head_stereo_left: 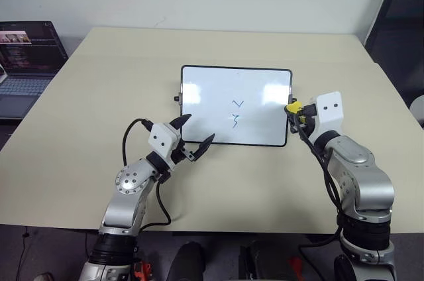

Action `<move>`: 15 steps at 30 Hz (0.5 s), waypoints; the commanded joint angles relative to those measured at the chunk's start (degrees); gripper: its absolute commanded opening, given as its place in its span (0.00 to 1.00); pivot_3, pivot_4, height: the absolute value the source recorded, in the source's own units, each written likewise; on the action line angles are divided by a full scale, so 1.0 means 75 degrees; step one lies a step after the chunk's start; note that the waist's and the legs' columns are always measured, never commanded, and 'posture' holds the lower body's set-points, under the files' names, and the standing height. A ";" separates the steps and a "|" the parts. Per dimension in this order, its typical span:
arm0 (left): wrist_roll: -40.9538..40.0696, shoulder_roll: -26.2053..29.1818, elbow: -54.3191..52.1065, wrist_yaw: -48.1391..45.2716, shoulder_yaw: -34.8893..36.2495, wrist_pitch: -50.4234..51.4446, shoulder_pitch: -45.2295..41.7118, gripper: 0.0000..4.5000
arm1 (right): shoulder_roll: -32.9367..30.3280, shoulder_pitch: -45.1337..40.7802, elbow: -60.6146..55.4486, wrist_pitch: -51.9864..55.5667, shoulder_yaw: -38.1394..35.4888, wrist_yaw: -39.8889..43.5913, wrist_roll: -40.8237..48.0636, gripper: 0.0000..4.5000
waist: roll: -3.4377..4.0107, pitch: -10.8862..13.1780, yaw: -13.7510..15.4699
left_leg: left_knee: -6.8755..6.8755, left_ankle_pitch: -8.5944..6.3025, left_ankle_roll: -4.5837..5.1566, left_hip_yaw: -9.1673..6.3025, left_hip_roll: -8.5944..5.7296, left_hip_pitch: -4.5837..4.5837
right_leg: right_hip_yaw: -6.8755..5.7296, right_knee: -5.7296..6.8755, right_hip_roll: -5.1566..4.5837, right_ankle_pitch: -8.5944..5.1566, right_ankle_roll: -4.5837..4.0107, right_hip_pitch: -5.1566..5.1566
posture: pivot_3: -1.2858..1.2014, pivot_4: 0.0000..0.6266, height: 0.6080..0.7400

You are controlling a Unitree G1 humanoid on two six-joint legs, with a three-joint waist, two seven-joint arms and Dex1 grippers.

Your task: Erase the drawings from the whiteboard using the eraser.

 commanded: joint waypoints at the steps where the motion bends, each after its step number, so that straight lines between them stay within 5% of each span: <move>1: -0.0065 -0.0002 -0.0153 -0.0025 0.0066 -0.0208 -0.0066 1.00 | -0.0091 -0.0054 -0.0343 -0.0080 0.0044 -0.0083 0.0151 0.24 | 0.0000 0.0000 0.0000 | 0.0000 0.0000 0.0000 0.0000 0.0000 0.0000 | 0.0000 0.0000 0.0000 0.0000 0.0000 0.0000 | 0.52 0.24 1.00; 8: -0.0032 -0.0055 0.0005 -0.0035 0.0004 -0.0234 -0.0203 1.00 | -0.1005 -0.1006 0.0446 -0.0875 0.1267 0.0756 0.0127 0.24 | 0.0001 0.0001 -0.0027 | 0.0002 0.0000 0.0001 0.0007 0.0000 0.0004 | -0.0006 0.0003 0.0002 0.0000 0.0000 0.0000 | 0.52 0.24 1.00; 15: -0.0009 -0.0096 0.0028 -0.0023 -0.0042 -0.0192 -0.0335 1.00 | -0.1217 -0.2625 0.2904 -0.2758 0.2155 0.1368 -0.0176 0.24 | 0.0001 0.0001 -0.0020 | 0.0003 0.0000 0.0001 0.0004 -0.0001 0.0004 | -0.0002 -0.0001 0.0016 0.0001 0.0000 0.0004 | 0.52 0.24 1.00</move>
